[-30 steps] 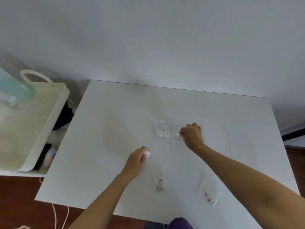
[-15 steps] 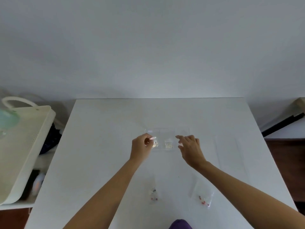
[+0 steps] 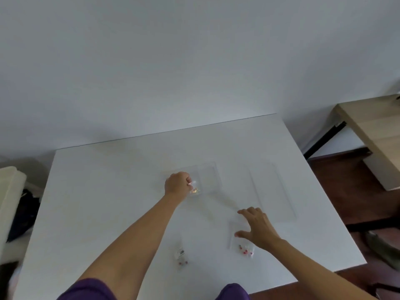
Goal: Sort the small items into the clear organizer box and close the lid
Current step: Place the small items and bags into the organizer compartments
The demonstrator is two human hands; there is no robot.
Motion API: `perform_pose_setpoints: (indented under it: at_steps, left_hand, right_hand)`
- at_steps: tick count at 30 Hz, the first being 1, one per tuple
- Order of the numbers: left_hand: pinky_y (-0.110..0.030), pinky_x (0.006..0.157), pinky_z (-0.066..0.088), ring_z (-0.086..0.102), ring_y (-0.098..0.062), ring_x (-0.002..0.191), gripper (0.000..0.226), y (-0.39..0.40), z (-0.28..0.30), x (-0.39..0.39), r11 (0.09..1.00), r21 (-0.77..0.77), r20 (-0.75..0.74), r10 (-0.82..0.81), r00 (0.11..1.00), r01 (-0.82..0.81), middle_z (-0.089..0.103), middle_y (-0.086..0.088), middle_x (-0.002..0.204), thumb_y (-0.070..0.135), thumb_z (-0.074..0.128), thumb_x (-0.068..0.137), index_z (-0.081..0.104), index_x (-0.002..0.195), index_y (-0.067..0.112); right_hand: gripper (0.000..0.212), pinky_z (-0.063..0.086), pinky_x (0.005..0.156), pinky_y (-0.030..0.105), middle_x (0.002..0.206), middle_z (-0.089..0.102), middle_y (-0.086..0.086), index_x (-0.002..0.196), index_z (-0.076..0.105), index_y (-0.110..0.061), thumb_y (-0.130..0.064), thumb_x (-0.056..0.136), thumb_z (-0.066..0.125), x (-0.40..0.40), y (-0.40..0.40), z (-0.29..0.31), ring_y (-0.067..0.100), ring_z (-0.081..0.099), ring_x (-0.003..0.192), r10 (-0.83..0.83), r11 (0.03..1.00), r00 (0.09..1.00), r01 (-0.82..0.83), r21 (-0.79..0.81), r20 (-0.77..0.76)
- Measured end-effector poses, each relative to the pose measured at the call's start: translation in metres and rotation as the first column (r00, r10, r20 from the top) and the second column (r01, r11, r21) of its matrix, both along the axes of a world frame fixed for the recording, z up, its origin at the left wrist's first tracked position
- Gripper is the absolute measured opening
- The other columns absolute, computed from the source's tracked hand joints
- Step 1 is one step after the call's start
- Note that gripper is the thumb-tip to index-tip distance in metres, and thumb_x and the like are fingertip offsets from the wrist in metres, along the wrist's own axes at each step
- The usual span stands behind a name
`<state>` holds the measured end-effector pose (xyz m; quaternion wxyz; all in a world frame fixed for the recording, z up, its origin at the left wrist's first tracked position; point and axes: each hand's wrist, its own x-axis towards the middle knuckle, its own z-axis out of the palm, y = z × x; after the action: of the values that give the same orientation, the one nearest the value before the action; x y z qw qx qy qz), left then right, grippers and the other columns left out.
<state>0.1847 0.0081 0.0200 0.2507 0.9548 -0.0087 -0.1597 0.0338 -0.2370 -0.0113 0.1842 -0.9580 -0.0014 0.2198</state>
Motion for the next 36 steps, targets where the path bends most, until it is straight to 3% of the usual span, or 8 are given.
perform_pose_setpoints:
  at_steps: [4, 8, 11, 15, 22, 27, 31, 36]
  left_hand:
    - [-0.039, 0.089, 0.034, 0.053, -0.027, 0.105, 0.006, -0.004, -0.002, 0.004, 0.978, 0.199, 0.069, -0.08, 0.994, 0.065, 0.074, -0.002, 0.089, 0.012, 0.065, 0.08, 0.068, 0.083, 0.015]
    - [-0.04, 0.09, 0.032, 0.05, -0.026, 0.105, 0.014, -0.008, -0.009, 0.003, 0.94, 0.321, 0.074, -0.143, 0.987, 0.112, 0.072, -0.002, 0.091, 0.008, 0.062, 0.079, 0.068, 0.086, 0.019]
    - [-0.042, 0.094, 0.032, 0.051, -0.028, 0.109, 0.024, -0.007, -0.011, 0.002, 0.907, 0.402, 0.124, -0.188, 0.974, 0.124, 0.07, -0.004, 0.1, 0.018, 0.07, 0.078, 0.065, 0.101, 0.023]
    - [-0.046, 0.097, 0.029, 0.05, -0.029, 0.112, 0.042, -0.002, -0.012, -0.007, 0.941, 0.327, 0.254, -0.172, 0.952, 0.083, 0.063, -0.005, 0.119, 0.028, 0.072, 0.076, 0.061, 0.115, 0.02]
    - [-0.044, 0.089, 0.041, 0.059, -0.026, 0.099, 0.033, 0.024, -0.009, -0.053, 0.964, 0.206, 0.475, -0.247, 0.845, 0.166, 0.062, -0.003, 0.111, 0.034, 0.07, 0.081, 0.063, 0.111, 0.022]
    - [-0.041, 0.091, 0.048, 0.058, -0.026, 0.103, 0.043, 0.056, -0.023, -0.098, 0.973, 0.063, 0.283, -0.232, 0.931, 0.223, 0.057, -0.006, 0.114, 0.037, 0.07, 0.082, 0.059, 0.118, 0.017]
    - [-0.04, 0.105, 0.034, 0.044, -0.023, 0.122, 0.068, 0.075, -0.036, -0.129, 0.986, 0.097, 0.0, -0.134, 0.991, 0.133, 0.042, -0.003, 0.132, 0.056, 0.065, 0.076, 0.046, 0.132, 0.023]
    - [-0.037, 0.098, 0.04, 0.041, -0.022, 0.118, 0.089, 0.083, -0.04, -0.153, 0.983, 0.128, -0.17, -0.107, 0.98, 0.13, 0.038, 0.0, 0.126, 0.067, 0.069, 0.053, 0.04, 0.128, 0.028]
  right_hand:
    - [0.085, 0.036, 0.105, 0.032, 0.136, 0.043, 0.001, 0.141, 0.038, -0.025, -0.059, 0.07, 0.071, -0.002, 0.005, -0.004, 0.02, 0.042, 0.121, 0.065, 0.996, 0.998, -0.065, -0.067, 0.002]
    - [0.086, 0.036, 0.101, 0.031, 0.133, 0.043, 0.002, 0.141, 0.036, -0.026, -0.052, 0.068, 0.075, -0.009, 0.004, -0.01, 0.021, 0.044, 0.116, 0.087, 0.992, 0.996, -0.086, -0.091, 0.009]
    - [0.086, 0.038, 0.1, 0.031, 0.131, 0.043, 0.003, 0.14, 0.035, -0.027, -0.047, 0.069, 0.078, -0.009, 0.006, -0.011, 0.022, 0.045, 0.114, 0.09, 0.992, 0.996, -0.09, -0.09, -0.002]
    - [0.079, 0.048, 0.094, 0.032, 0.127, 0.043, 0.005, 0.138, 0.037, -0.031, -0.036, 0.071, 0.08, -0.006, 0.01, -0.01, 0.024, 0.054, 0.106, 0.092, 0.994, 0.995, -0.094, -0.052, -0.035]
    - [0.061, 0.053, 0.076, 0.032, 0.111, 0.055, 0.004, 0.128, 0.045, -0.031, -0.03, 0.076, 0.078, 0.004, 0.014, -0.001, 0.023, 0.061, 0.088, 0.098, 0.995, 0.991, -0.099, -0.002, -0.088]
    - [0.038, 0.052, 0.075, 0.034, 0.101, 0.064, 0.006, 0.107, 0.054, -0.018, -0.021, 0.076, 0.076, 0.018, 0.016, 0.004, 0.028, 0.063, 0.09, 0.078, 0.997, 0.988, -0.078, 0.005, -0.13]
    - [0.019, 0.046, 0.054, 0.025, 0.074, 0.062, 0.0, 0.079, 0.052, -0.019, -0.003, 0.083, 0.062, 0.024, 0.016, 0.004, 0.026, 0.068, 0.072, -0.038, 0.999, 0.994, 0.041, 0.03, -0.104]
    - [0.019, 0.054, 0.066, 0.031, 0.077, 0.072, 0.004, 0.097, 0.057, -0.018, -0.001, 0.088, 0.057, 0.034, 0.016, 0.008, 0.022, 0.067, 0.069, -0.097, 0.987, 0.99, 0.109, 0.119, -0.102]
